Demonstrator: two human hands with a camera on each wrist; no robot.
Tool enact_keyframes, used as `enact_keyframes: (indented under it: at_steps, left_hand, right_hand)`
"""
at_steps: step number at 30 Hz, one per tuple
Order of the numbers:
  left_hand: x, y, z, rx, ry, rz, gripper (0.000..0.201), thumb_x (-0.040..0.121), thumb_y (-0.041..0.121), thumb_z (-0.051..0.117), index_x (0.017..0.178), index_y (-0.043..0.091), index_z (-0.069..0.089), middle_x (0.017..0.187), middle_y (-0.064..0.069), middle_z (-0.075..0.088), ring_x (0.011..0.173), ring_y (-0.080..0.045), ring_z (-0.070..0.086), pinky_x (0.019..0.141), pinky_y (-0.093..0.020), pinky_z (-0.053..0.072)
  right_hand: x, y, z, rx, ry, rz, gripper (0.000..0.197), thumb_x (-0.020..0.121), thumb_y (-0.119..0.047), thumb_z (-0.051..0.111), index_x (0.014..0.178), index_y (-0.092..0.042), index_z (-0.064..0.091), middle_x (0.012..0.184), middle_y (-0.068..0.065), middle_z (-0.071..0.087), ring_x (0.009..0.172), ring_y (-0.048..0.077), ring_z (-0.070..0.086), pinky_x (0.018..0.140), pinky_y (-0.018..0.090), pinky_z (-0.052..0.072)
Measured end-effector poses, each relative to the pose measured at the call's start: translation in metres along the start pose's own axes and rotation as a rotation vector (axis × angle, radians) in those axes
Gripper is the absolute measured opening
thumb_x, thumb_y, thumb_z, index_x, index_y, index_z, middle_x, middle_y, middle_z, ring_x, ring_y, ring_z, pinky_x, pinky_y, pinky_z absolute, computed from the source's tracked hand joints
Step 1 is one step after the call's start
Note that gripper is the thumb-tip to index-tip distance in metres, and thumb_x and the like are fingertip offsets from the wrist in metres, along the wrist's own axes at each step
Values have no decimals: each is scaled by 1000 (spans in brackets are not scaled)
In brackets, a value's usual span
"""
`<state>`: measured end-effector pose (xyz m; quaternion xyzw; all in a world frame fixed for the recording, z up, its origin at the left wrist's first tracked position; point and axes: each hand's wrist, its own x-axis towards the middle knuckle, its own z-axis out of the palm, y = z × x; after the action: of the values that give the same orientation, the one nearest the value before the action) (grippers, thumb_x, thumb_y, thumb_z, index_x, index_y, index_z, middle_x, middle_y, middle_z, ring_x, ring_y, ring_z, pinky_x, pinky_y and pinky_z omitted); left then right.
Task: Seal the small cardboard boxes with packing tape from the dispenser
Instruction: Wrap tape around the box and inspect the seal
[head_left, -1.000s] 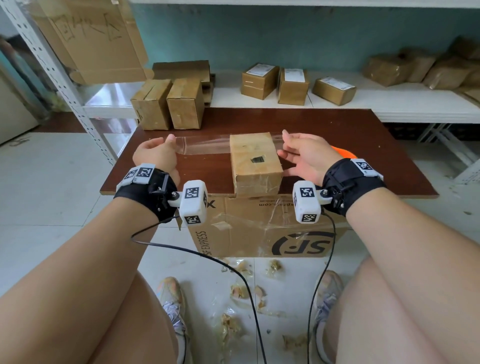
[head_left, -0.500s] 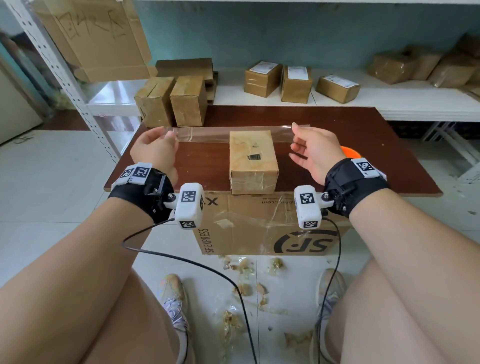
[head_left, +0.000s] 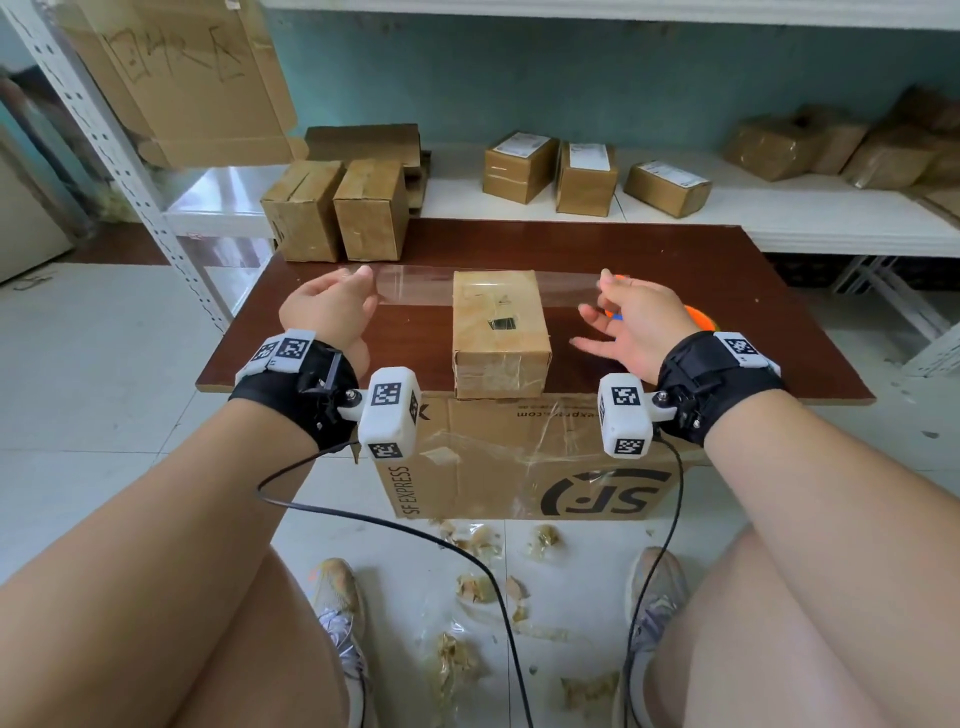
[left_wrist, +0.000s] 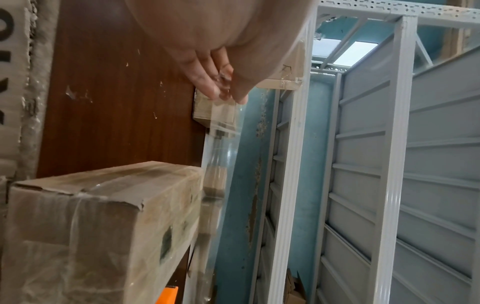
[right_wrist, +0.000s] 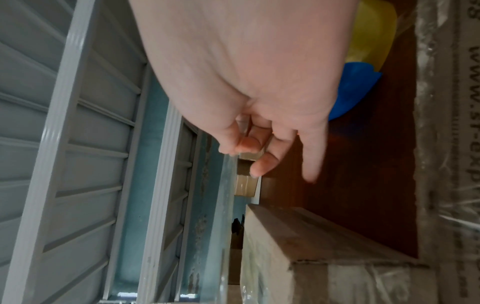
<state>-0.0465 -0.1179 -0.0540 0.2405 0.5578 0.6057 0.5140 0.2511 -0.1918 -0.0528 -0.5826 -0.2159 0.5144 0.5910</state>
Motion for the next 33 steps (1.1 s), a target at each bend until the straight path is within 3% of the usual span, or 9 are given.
enact_keyframes:
  at_steps: [4,6,9,11,12,16,19,25,33]
  left_hand:
    - [1,1,-1,-99,-31,-57,23,83,0,86,105,3,77,103,-12,81,89,-19,80,82,-29,66]
    - [-3,3,0,-161,-87,-83,28,86,-2,84,112,1,74,105,-14,80,94,-19,80,85,-30,65]
    - [-7,6,0,-268,-192,-112,42,87,0,85,123,3,64,109,-17,79,95,-23,81,89,-34,65]
    - [-7,7,-1,-271,-246,-114,47,87,1,86,128,0,63,108,-17,80,97,-24,81,90,-34,65]
    - [-7,7,-2,-251,-272,-110,46,87,3,86,128,-1,65,107,-16,81,98,-23,81,91,-34,64]
    - [-5,5,-6,-188,-298,-105,37,90,7,85,123,1,71,110,-12,81,101,-20,80,93,-33,63]
    - [4,6,-9,-222,-268,-129,27,91,4,83,116,1,74,106,-12,81,96,-18,80,90,-31,64]
    - [29,2,-13,-221,-202,-295,27,92,13,83,115,6,72,91,-3,82,80,-10,80,71,-24,63]
    - [29,1,-8,-108,-172,-357,20,96,17,80,109,5,69,98,-3,77,68,-6,76,70,-23,63]
  right_hand:
    - [6,2,-2,-117,89,23,26,101,-35,71,122,-20,68,97,-7,66,97,15,73,116,71,26]
    - [6,0,-3,-130,127,5,23,99,-38,72,118,-24,70,99,-9,68,101,13,74,114,67,26]
    - [8,-4,-6,-74,185,-36,13,100,-32,73,103,-20,69,107,-1,67,103,15,73,96,40,44]
    - [11,-5,-8,-80,226,-67,15,100,-30,73,99,-16,68,106,1,66,99,15,70,74,25,46]
    - [11,-6,-10,-90,233,-71,17,99,-31,74,99,-16,68,103,0,67,96,14,70,70,24,45]
    - [10,-9,-12,-71,199,-37,17,95,-32,78,100,-18,72,85,-6,69,80,14,68,88,37,54]
    - [5,-10,-9,-38,200,-68,21,88,-25,87,98,-13,73,76,-3,72,68,13,68,74,32,61]
    - [0,-5,-9,-60,204,-103,46,77,-22,96,113,-4,73,86,8,77,72,14,75,73,29,64]
    - [1,-3,-4,-96,212,-66,22,87,-26,88,92,-12,72,90,5,75,79,15,74,75,30,63]
